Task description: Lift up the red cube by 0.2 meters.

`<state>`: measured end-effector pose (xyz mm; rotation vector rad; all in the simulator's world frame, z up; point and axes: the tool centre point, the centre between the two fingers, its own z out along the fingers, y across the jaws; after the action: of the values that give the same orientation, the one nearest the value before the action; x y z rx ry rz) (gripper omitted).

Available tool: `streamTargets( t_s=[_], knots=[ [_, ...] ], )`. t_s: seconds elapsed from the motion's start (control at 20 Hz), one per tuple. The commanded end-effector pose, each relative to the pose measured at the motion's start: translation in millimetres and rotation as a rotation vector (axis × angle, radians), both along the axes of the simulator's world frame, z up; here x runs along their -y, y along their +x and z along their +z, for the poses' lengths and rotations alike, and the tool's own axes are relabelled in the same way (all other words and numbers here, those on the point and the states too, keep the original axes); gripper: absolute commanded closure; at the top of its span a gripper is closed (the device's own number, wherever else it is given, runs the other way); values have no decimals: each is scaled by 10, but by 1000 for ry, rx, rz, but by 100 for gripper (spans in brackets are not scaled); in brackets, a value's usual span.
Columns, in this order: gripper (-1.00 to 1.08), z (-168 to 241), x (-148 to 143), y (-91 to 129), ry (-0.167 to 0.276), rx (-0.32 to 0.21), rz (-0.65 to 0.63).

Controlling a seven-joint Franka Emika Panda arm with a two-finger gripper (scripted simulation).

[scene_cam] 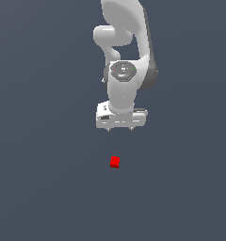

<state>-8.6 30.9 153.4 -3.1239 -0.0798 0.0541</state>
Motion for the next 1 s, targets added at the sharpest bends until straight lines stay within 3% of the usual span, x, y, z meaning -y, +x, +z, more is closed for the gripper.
streamTargets(
  t_s=[0.0, 0.45, 0.95],
  knots=[
    [-92, 0, 0, 0, 0, 0, 0],
    [-92, -157, 10, 110, -3, 4, -25],
    [-92, -665, 67, 477, -10, 16, -107]
  ],
)
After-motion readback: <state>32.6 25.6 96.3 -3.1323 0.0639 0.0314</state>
